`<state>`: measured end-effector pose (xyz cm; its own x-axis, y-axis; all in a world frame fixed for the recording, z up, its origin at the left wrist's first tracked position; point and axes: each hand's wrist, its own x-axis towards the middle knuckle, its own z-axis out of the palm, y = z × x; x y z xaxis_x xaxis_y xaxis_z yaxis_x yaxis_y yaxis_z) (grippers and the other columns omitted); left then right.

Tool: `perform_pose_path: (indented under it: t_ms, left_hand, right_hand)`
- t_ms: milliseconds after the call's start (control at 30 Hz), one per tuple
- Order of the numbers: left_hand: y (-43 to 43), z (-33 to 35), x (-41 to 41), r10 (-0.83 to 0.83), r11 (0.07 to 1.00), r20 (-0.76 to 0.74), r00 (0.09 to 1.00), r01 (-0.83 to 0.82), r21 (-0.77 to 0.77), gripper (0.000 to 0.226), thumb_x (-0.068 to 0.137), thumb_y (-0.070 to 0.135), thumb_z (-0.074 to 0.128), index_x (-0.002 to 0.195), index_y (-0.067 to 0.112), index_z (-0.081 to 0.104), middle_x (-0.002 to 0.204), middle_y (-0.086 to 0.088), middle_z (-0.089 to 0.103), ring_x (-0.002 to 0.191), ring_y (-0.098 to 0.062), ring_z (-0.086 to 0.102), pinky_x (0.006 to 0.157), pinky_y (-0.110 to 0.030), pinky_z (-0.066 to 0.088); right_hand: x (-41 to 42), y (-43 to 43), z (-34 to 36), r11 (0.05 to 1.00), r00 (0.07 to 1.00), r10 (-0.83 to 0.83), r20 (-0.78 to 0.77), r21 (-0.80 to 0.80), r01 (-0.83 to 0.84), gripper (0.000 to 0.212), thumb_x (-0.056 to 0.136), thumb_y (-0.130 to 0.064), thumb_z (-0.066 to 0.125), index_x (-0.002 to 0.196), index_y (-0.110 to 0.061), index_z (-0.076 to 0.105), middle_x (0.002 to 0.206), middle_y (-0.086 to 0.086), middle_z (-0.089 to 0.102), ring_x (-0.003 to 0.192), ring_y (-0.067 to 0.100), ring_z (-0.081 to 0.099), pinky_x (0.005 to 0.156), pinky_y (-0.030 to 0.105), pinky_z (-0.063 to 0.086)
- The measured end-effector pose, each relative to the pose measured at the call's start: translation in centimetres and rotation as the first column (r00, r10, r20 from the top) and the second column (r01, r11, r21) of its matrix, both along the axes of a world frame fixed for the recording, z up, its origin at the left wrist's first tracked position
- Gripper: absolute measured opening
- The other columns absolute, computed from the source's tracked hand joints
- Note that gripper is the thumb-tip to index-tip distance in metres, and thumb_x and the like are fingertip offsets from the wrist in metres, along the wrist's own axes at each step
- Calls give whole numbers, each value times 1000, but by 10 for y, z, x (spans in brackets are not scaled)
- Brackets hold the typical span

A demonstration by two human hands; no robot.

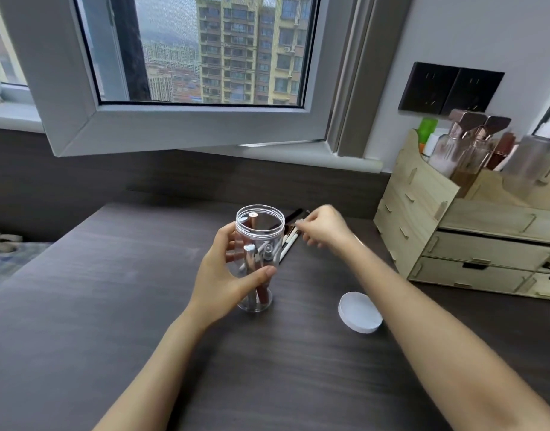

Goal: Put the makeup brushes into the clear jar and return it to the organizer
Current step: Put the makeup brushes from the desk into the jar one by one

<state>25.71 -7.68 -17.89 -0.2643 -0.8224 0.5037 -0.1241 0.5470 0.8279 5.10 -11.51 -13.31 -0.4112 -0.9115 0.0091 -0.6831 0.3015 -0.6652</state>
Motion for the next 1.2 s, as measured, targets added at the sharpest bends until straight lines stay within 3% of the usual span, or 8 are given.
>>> perform_pose_path:
  t_ms: [100,267,400,633,867,967,1067,1200]
  left_hand:
    - [0,0,0,-3,1000,-2,1000,3,-6,70,53,51,75,115,49,41,109,29,60,100,7,58,82,-3,41]
    - [0,-1,1,-5,1000,-14,1000,5,-5,71,53,51,76,115,48,42,109,37,58,101,4,59,83,-5,42]
    - [0,0,0,-9,1000,-10,1000,9,1,70,54,50,76,116,48,42,109,38,57,102,6,58,82,-4,42]
    - [1,-1,1,-1,1000,4,1000,0,20,73,54,51,76,119,45,42,115,21,61,104,2,59,82,-4,41]
    - [2,0,0,-1,1000,-3,1000,1,18,71,57,37,81,116,44,42,111,18,62,101,6,58,82,-3,41]
    - [3,0,-1,2,1000,-7,1000,-1,19,71,55,47,77,116,47,41,113,18,61,102,4,59,83,-4,41]
    - [3,0,0,7,1000,-2,1000,-7,18,70,55,51,75,116,48,41,114,18,60,102,2,59,83,-3,41]
    - [4,0,0,2,1000,15,1000,-3,8,70,56,52,74,117,48,40,115,19,60,104,1,58,84,-4,42]
  right_hand:
    - [8,-17,-29,992,990,-103,-99,68,110,29,78,-39,61,63,-14,61,91,16,76,84,30,70,77,35,56]
    - [18,-28,-41,982,985,-148,-87,109,157,40,71,-42,69,100,-14,65,111,8,71,110,28,65,78,28,47]
    - [9,-24,-39,970,984,-167,-60,166,175,17,78,-23,59,65,-16,50,74,4,68,86,26,72,62,23,46]
    - [-7,-3,-27,960,986,-143,-87,232,160,17,77,-10,49,60,-11,50,51,6,55,46,21,54,42,22,39]
    - [13,56,55,843,792,282,541,-535,65,17,88,5,47,80,-11,47,66,12,60,38,9,58,37,21,48]
    - [39,82,78,736,773,488,405,-667,-115,22,88,2,52,88,-19,46,76,10,69,58,15,66,50,24,54]
    - [59,85,78,751,934,354,-39,-584,-309,5,89,-15,56,85,-18,56,77,2,71,67,6,66,62,19,53]
    - [64,78,65,805,840,220,-496,-393,-443,18,90,-25,54,75,-16,59,74,-2,59,68,9,49,64,17,36]
